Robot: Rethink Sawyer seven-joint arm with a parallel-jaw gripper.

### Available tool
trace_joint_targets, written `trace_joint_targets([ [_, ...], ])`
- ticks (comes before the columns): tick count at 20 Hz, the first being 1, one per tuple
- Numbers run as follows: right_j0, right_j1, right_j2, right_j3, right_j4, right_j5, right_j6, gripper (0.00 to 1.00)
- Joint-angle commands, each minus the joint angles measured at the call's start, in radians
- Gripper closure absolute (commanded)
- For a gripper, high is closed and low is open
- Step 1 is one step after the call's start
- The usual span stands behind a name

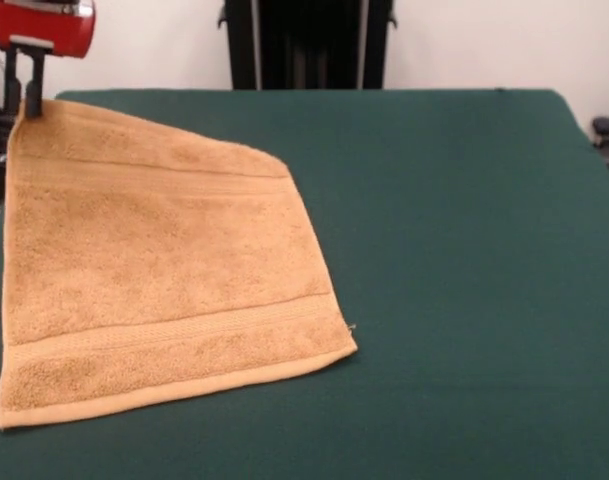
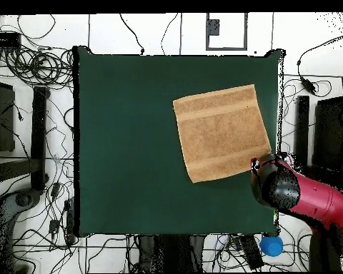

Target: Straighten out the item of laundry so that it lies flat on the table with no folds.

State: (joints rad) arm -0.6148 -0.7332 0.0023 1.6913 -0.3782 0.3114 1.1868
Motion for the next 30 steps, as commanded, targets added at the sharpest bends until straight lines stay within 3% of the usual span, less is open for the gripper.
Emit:
trace_joint_targets([
  [1, 0.045, 0.042, -0.005, 0.087, 0.079, -0.077, 0.308, 1.00],
  [3, 0.036, 0.046, -0.005, 0.097, 0.107, -0.065, 0.312, 1.00],
  [4, 0.027, 0.045, 0.002, 0.107, 0.121, -0.078, 0.300, 0.00],
  [11, -0.021, 0.035, 0.064, 0.152, 0.135, -0.180, 0.285, 0.00],
  [22, -0.015, 0.030, 0.061, 0.158, 0.171, -0.161, 0.258, 0.00],
  [28, -0.175, -0.011, 0.255, 0.249, 0.131, -0.171, 0.157, 0.00],
  [30, -0.160, -0.021, 0.244, 0.279, 0.146, -0.174, 0.196, 0.00],
])
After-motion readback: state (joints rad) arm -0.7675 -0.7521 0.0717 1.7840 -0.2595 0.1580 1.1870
